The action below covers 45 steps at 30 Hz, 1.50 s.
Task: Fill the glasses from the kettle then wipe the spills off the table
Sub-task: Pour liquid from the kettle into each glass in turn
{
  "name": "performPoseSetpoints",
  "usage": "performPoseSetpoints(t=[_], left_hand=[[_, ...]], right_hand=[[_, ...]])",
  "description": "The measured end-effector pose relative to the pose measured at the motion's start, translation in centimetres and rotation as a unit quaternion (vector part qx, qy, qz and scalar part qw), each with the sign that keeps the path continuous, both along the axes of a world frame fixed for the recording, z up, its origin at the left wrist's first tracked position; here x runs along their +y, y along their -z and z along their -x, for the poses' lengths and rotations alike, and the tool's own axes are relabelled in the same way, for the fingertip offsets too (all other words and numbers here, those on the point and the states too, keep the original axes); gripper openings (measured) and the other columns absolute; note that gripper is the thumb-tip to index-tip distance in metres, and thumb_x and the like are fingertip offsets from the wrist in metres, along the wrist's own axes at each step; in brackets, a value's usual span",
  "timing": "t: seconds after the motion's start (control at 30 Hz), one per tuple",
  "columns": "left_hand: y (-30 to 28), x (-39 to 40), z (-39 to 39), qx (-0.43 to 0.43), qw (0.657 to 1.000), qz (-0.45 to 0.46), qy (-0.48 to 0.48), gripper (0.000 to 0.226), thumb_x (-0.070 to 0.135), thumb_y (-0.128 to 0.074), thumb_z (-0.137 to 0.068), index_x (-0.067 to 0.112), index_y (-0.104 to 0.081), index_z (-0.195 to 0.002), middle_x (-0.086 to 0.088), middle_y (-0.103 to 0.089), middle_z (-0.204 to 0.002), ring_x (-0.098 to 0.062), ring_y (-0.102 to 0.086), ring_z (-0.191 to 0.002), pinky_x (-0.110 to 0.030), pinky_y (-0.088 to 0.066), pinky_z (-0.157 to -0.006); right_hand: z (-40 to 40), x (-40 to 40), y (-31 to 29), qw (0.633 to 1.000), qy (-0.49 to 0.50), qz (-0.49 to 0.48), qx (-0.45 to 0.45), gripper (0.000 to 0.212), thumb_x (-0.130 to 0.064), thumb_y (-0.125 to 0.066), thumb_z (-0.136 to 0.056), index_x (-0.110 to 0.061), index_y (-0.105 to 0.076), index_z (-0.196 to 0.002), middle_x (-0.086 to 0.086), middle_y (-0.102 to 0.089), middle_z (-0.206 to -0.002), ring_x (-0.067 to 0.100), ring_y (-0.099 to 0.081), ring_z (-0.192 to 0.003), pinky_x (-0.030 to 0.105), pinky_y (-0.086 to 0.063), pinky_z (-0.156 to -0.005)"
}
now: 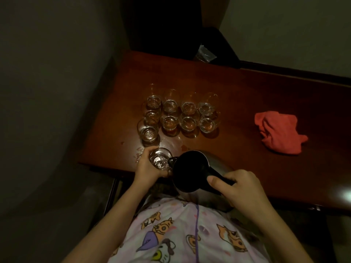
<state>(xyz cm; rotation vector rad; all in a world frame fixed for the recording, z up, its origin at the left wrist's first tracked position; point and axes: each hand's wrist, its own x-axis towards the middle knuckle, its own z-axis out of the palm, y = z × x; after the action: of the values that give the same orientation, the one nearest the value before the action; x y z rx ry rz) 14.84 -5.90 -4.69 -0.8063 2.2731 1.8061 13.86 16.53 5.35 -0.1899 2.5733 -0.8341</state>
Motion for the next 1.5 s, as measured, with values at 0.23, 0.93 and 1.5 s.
performPoseSetpoints(t=[0.23,0.93,1.5], left_hand=[[-0.10,0.13,-0.16,0.000,1.000,-0.013,0.000,0.082,-0.007,-0.084,-0.051,0.016,-0.049,-0.121,0.008,-0.051,-0.103,-0.001,-0.049,-0.087,-0.007,-0.037,-0.064],[0.03,0.27,-0.26,-0.001,1.000,-0.005,0.000,0.081,-0.005,-0.084,-0.052,0.015,-0.049,-0.122,0.021,-0.048,-0.096,0.012,-0.043,-0.084,-0.003,-0.033,-0.063],[0.20,0.27,-0.51,0.002,1.000,-0.018,-0.005,0.082,-0.008,-0.084,-0.049,0.015,-0.050,-0.120,0.017,-0.052,-0.098,0.003,-0.051,-0.087,-0.008,-0.039,-0.065]], right_hand=[[-0.07,-0.02,-0.08,1.000,-0.003,-0.003,0.001,0.058,-0.050,-0.062,-0.078,0.001,-0.057,-0.052,0.002,-0.041,-0.040,0.015,-0.037,-0.037,0.033,-0.026,-0.047],[-0.23,0.06,-0.07,1.000,0.003,-0.008,-0.004,0.055,-0.052,-0.062,-0.077,-0.010,-0.050,-0.044,-0.001,-0.035,-0.033,0.011,-0.033,-0.033,0.027,-0.023,-0.043],[-0.44,0.09,-0.01,1.000,0.008,-0.017,-0.011,0.059,-0.057,-0.061,-0.074,0.000,-0.060,-0.056,0.002,-0.045,-0.041,0.013,-0.040,-0.037,0.032,-0.029,-0.045]])
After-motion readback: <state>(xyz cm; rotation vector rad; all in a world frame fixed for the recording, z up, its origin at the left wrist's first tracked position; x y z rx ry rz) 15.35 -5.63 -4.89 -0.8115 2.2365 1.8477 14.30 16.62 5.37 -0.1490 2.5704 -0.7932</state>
